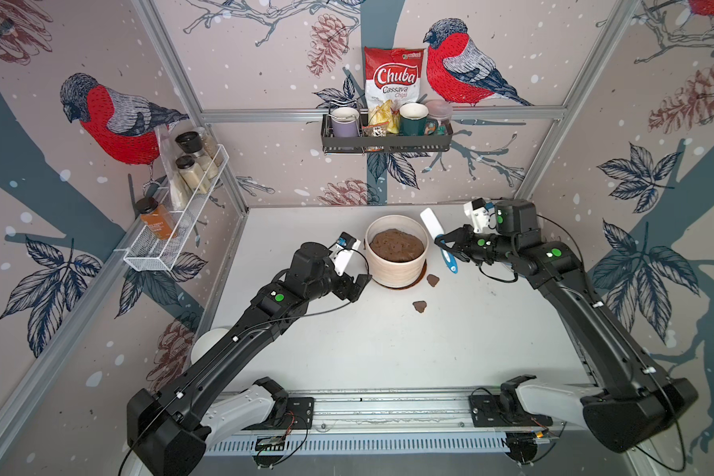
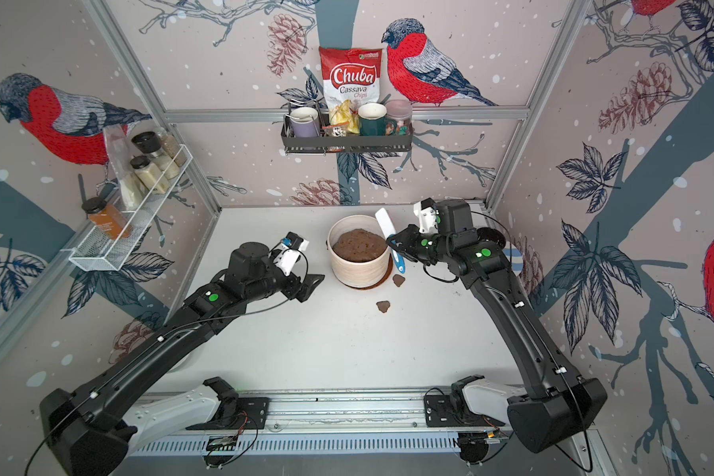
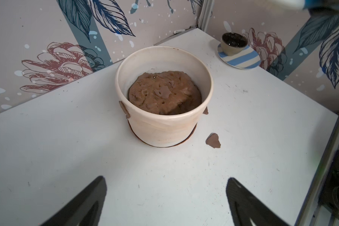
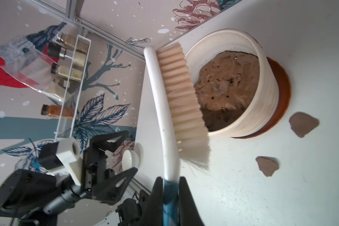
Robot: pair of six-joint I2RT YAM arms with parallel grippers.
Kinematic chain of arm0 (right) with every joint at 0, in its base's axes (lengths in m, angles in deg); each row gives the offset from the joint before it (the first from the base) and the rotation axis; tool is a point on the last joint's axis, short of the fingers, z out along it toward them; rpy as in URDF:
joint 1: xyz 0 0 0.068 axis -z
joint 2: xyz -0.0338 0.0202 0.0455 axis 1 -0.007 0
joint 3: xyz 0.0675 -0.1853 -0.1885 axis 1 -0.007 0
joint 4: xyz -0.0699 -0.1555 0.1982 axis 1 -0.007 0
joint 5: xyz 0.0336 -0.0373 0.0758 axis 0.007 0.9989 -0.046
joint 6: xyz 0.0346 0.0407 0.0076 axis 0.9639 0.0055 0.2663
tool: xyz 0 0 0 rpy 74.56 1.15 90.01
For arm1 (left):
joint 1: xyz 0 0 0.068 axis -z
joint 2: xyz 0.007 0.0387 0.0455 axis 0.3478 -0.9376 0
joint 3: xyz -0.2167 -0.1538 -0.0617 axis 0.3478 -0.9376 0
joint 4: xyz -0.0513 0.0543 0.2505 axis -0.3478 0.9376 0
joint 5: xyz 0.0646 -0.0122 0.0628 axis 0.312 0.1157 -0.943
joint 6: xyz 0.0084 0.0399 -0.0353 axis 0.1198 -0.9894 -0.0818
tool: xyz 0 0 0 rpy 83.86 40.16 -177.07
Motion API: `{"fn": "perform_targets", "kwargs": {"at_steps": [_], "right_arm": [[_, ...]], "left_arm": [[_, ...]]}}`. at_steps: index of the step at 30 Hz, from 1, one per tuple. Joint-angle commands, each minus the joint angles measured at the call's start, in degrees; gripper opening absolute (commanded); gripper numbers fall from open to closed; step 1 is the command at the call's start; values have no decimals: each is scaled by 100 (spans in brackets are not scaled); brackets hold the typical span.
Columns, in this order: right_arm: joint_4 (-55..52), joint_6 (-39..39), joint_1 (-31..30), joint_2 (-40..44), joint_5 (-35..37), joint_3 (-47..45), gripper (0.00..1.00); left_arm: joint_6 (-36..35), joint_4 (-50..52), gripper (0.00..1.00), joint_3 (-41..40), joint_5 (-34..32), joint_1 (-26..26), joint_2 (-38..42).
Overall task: Scrub the dried mud off the ceramic pot
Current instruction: Rotate the pot on the tray.
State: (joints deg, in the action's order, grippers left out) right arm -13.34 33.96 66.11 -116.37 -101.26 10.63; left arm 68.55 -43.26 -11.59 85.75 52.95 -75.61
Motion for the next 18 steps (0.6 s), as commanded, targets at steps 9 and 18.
{"fn": "perform_targets", "kwargs": {"at_steps": [9, 18], "right_arm": [[-696, -1072, -334, 586, 1271, -766, 0], [-844, -1112, -335, 972, 2026, -1270, 0]], "left_arm": [[-2719, 788, 90, 824, 1987, -8, -960], [-4058, 2824, 80, 3715, 1594, -8, -3515]]}}
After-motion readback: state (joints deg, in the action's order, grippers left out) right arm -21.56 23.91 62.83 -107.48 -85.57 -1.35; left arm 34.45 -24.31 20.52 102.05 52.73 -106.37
